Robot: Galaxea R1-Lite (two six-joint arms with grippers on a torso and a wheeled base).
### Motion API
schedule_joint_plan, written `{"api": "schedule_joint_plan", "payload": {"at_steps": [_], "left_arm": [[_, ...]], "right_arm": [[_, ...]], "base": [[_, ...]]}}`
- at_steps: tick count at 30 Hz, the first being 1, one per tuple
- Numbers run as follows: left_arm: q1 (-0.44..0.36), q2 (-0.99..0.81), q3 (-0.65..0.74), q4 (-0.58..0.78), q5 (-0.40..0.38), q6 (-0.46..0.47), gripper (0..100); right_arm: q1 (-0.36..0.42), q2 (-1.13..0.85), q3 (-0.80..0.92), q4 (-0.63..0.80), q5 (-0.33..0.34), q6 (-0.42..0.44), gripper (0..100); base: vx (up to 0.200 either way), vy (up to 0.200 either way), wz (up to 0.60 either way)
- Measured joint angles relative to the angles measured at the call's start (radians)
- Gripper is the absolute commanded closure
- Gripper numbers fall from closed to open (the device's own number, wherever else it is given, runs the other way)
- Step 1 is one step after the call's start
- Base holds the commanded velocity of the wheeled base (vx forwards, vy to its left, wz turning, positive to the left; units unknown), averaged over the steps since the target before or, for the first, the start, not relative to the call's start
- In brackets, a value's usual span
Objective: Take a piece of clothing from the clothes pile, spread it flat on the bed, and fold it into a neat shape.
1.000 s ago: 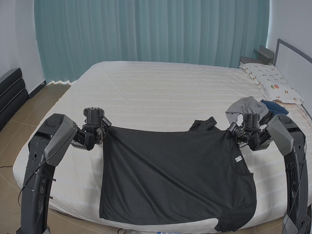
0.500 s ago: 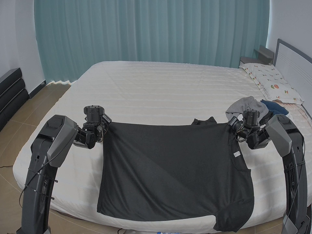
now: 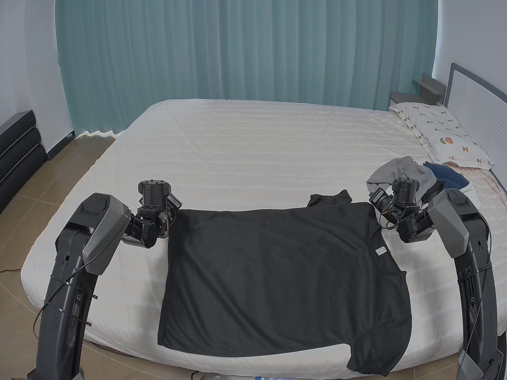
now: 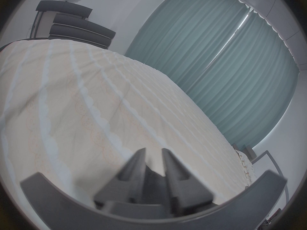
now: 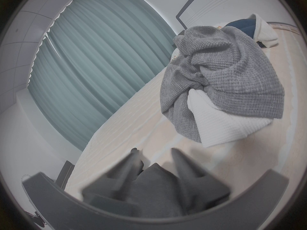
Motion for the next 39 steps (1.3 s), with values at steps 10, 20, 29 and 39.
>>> {"api": "schedule_joint_plan", "payload": {"at_steps": [10, 20, 29, 39], "left_arm": [[0.003, -0.041, 0.117, -0.007, -0.006, 0.008, 0], [0.016, -0.242, 0.379, -0.054, -0.041, 0.013, 0], [0.020, -0.492, 0.695, -0.075, -0.134, 0.002, 0], [-0.018, -0.695, 1.053, -0.132, -0.210, -0.095, 0]], "right_arm": [[0.000, -0.091, 0.186, -0.017, 0.033, 0.006, 0], [-0.017, -0.334, 0.494, -0.046, 0.031, -0.006, 0], [0.006, -0.588, 0.852, -0.055, 0.061, 0.006, 0], [0.050, -0.769, 1.135, -0.061, 0.164, 0.053, 0]], "base": [[0.000, 0.000, 0.00], [0.000, 0.000, 0.00], [0.000, 0.000, 0.00], [0.000, 0.000, 0.00]]}}
